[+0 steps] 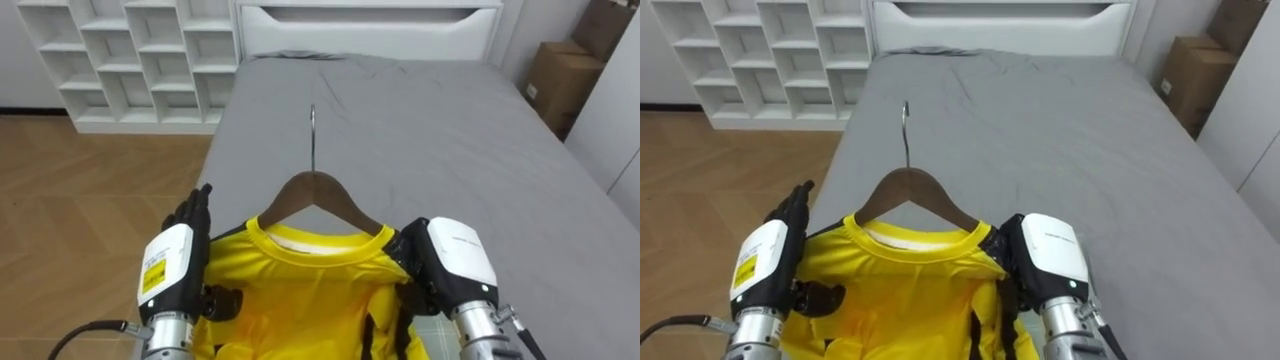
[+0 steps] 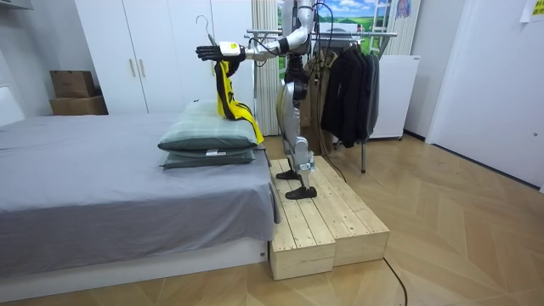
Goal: Hang clothes
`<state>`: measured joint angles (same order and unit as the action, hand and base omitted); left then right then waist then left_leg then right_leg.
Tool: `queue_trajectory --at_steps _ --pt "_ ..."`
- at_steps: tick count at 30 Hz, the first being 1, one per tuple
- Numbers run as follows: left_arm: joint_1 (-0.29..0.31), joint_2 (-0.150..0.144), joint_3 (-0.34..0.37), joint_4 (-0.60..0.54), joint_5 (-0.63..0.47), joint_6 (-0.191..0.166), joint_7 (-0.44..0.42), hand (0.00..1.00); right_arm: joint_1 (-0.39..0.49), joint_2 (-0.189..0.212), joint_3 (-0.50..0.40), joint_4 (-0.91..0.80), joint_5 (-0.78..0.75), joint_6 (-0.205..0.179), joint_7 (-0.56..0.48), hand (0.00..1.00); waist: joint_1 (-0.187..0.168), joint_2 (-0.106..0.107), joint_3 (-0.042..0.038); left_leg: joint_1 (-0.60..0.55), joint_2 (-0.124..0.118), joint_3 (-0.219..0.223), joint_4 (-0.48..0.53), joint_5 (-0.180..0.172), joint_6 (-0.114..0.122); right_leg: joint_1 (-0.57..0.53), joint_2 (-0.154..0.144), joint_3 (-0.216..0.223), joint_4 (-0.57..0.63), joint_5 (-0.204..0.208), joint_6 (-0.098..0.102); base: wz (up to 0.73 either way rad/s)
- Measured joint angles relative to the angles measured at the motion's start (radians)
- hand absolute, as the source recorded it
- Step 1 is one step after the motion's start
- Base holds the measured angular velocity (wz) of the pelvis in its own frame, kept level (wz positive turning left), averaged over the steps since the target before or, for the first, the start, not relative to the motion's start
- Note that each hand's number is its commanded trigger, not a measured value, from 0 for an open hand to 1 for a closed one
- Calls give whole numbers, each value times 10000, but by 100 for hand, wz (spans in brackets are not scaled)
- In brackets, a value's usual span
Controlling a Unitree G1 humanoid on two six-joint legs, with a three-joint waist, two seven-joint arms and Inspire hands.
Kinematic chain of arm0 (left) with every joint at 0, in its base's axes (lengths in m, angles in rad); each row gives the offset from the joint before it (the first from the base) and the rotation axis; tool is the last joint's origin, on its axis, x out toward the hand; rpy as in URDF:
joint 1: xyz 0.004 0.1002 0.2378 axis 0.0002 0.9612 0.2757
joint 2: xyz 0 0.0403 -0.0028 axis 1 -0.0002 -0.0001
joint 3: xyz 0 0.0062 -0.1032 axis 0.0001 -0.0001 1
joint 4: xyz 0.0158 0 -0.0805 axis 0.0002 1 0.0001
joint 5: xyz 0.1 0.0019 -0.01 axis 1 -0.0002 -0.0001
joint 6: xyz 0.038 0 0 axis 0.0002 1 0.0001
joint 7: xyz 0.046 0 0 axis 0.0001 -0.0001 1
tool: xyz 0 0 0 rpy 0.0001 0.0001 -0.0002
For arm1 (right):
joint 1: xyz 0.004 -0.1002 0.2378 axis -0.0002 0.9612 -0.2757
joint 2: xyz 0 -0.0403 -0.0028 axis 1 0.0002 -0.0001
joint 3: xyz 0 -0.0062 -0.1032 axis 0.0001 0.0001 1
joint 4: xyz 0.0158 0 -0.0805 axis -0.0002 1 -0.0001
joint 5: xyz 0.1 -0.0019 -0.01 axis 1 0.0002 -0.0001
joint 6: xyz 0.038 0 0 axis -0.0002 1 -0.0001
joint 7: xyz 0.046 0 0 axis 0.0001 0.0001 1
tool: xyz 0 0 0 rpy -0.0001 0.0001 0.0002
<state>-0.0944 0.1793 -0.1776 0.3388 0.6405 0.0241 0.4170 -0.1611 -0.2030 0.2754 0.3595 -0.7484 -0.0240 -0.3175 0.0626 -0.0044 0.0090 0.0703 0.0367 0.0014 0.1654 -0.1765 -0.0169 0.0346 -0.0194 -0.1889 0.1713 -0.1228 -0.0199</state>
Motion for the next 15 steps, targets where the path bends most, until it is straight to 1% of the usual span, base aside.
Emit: queue_trajectory --at_steps 4,6,7,9,10,11,12,14,15 --pt "6 3 62 0 -2 -1 -182 0 -72 10 -243 -3 45 -28 237 100 -3 -15 5 39 -1 25 -5 1 1 7 9 59 -2 -3 4 -4" --pt "5 2 97 0 -7 -4 -195 0 -186 -64 -261 -2 263 -27 399 100 8 -54 17 57 -3 23 -10 2 2 8 10 71 1 -4 4 0" --pt "5 2 102 0 -8 -8 -195 0 -283 -161 -261 3 330 -26 476 100 12 -96 33 100 -3 19 -12 2 2 6 15 89 27 -3 3 0" --pt "-11 2 134 0 -12 -17 -214 0 -601 -270 -261 165 334 -26 493 100 7 -194 94 99 -1 23 -8 3 1 -5 14 92 84 -5 2 0" --pt "-17 4 181 3 -14 -40 -261 0 -894 -319 -279 271 313 -19 494 100 -15 -290 132 82 -3 25 -7 3 1 -20 9 91 95 -24 -1 0" --pt "-19 45 195 81 -7 -97 -293 0 -1105 -368 -331 275 224 -6 494 100 -6 -410 122 54 -27 25 -6 3 1 -24 -9 95 63 -99 24 0" --pt "-20 74 195 147 -6 -121 -302 0 -1198 -392 -360 275 120 -6 493 100 -4 -458 105 40 -32 20 -6 3 1 -18 -9 92 26 -108 31 0" --pt "-19 224 197 342 -10 -119 -350 0 -1479 -441 -445 277 -42 -5 464 100 7 -579 64 36 -34 -3 -5 3 1 0 -7 69 -10 -104 29 3" --pt "-19 254 196 354 -9 -119 -355 0 -1511 -454 -453 278 -41 -5 454 100 8 -594 53 42 -34 -12 -5 3 1 4 -9 59 -7 -102 28 7"
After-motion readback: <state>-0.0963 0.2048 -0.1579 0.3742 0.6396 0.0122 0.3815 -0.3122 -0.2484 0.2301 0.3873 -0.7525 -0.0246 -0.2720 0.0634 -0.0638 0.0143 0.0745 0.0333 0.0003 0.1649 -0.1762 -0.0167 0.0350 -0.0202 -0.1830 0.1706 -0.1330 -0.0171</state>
